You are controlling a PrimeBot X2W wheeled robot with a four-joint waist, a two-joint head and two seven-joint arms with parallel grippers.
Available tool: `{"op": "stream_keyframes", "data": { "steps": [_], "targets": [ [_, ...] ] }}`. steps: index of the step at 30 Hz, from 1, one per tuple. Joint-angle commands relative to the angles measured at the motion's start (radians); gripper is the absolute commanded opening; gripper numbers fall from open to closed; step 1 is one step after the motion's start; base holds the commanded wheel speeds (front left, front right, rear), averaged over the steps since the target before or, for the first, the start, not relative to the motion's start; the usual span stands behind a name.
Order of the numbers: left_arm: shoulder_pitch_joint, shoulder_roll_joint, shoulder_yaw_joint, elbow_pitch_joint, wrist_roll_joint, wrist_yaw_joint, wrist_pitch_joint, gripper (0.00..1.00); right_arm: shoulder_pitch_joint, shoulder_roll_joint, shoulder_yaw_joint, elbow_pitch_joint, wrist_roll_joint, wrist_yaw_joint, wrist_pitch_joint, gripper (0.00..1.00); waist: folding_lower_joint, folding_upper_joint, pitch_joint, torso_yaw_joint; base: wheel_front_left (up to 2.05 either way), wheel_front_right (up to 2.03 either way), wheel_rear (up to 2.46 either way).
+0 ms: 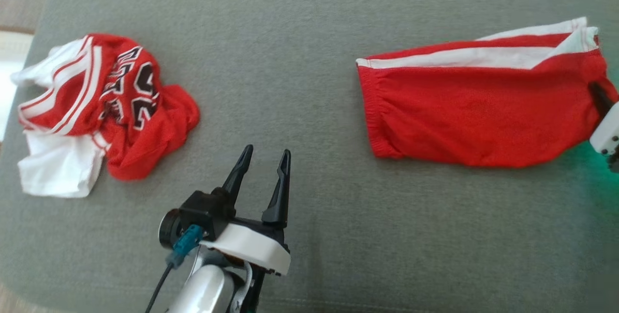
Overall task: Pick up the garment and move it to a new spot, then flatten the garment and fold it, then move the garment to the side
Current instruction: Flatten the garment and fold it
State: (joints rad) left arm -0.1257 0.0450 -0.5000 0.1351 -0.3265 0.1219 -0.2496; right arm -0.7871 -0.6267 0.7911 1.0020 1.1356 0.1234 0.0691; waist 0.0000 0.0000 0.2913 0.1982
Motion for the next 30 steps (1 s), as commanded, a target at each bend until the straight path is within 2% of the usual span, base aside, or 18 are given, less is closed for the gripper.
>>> {"op": "stream_keyframes", "data": {
  "steps": [1,10,14,17,22,30],
  "targets": [
    [-0.003,0.005,0.038,-0.023,0.018,-0.007,-0.012,1.00,0.027,-0.036,0.009,0.003,0.004,0.007,-0.021,0.00,0.0000,0.0000,-0.020,-0.027,0.00,0.00,0.00],
    [0.010,0.005,0.063,-0.016,0.043,-0.021,-0.012,1.00,-0.010,-0.109,0.016,0.052,-0.020,0.007,-0.043,0.00,0.0000,0.0000,-0.047,-0.123,0.00,0.00,0.00],
    [0.009,0.005,0.056,-0.007,0.038,-0.023,-0.012,1.00,-0.032,-0.102,0.011,0.040,-0.012,0.007,-0.054,0.00,0.0000,0.0000,-0.059,-0.147,0.00,0.00,0.00],
    [0.009,0.005,0.053,0.004,0.038,-0.024,-0.012,1.00,-0.043,-0.081,0.019,0.019,-0.017,0.007,-0.067,0.00,0.0000,0.0000,-0.078,-0.157,0.00,0.00,0.00],
    [0.031,0.005,0.061,0.019,0.037,-0.024,-0.012,1.00,-0.055,-0.005,0.030,-0.033,-0.033,0.007,-0.106,0.00,0.0000,0.0000,-0.136,-0.163,0.00,0.00,0.00],
    [0.066,0.005,0.070,0.015,-0.008,-0.028,-0.012,1.00,-0.065,0.096,0.052,-0.112,-0.069,0.007,-0.131,0.00,0.0000,0.0000,-0.178,-0.144,0.00,0.00,0.00]
  ]
}}
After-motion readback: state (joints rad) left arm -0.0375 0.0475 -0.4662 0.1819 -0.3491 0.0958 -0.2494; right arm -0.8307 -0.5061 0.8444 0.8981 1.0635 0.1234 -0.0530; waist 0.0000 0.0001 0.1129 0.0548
